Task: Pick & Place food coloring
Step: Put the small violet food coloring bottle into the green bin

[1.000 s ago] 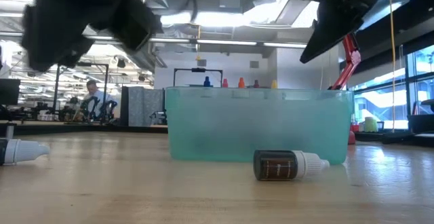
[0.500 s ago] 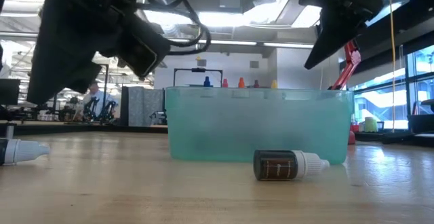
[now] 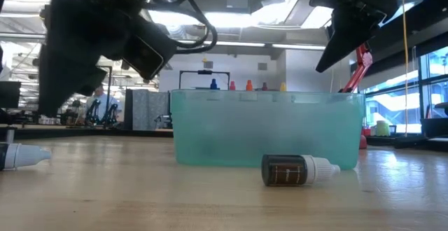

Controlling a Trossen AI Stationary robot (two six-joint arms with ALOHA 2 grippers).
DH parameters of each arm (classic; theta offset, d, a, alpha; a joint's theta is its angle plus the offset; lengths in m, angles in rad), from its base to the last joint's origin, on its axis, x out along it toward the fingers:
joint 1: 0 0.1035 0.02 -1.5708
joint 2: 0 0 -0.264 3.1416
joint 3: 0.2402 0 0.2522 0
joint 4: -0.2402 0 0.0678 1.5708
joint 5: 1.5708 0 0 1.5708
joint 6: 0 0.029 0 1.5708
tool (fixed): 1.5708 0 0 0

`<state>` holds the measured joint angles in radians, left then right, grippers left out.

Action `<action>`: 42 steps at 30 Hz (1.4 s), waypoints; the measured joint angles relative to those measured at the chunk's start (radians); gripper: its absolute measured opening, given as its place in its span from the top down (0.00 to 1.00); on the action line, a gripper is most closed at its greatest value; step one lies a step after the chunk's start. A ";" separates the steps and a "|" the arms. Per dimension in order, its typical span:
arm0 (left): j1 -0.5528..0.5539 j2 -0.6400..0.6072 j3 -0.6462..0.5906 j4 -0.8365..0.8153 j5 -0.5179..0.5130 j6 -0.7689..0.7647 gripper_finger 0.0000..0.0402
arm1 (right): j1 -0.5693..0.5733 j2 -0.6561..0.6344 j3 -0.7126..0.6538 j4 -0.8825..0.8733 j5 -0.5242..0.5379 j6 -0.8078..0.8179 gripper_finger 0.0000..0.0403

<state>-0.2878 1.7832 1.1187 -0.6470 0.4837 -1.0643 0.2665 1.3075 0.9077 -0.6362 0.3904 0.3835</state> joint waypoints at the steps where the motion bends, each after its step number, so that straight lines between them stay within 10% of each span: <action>1: 0.000 0.000 0.000 0.000 -0.022 -0.007 0.71 | 0.000 0.000 0.000 -0.004 0.000 0.000 0.73; 14: -0.010 0.000 0.000 0.000 -0.042 0.001 0.47 | 0.000 0.000 0.000 -0.050 0.000 0.001 0.73; 42: -0.150 0.002 0.000 -0.056 -0.302 -0.058 0.51 | -0.001 0.000 0.000 -0.046 0.001 0.005 0.73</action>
<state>-0.4382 1.7851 1.1183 -0.7029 0.1820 -1.1226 0.2657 1.3079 0.9077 -0.6819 0.3912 0.3882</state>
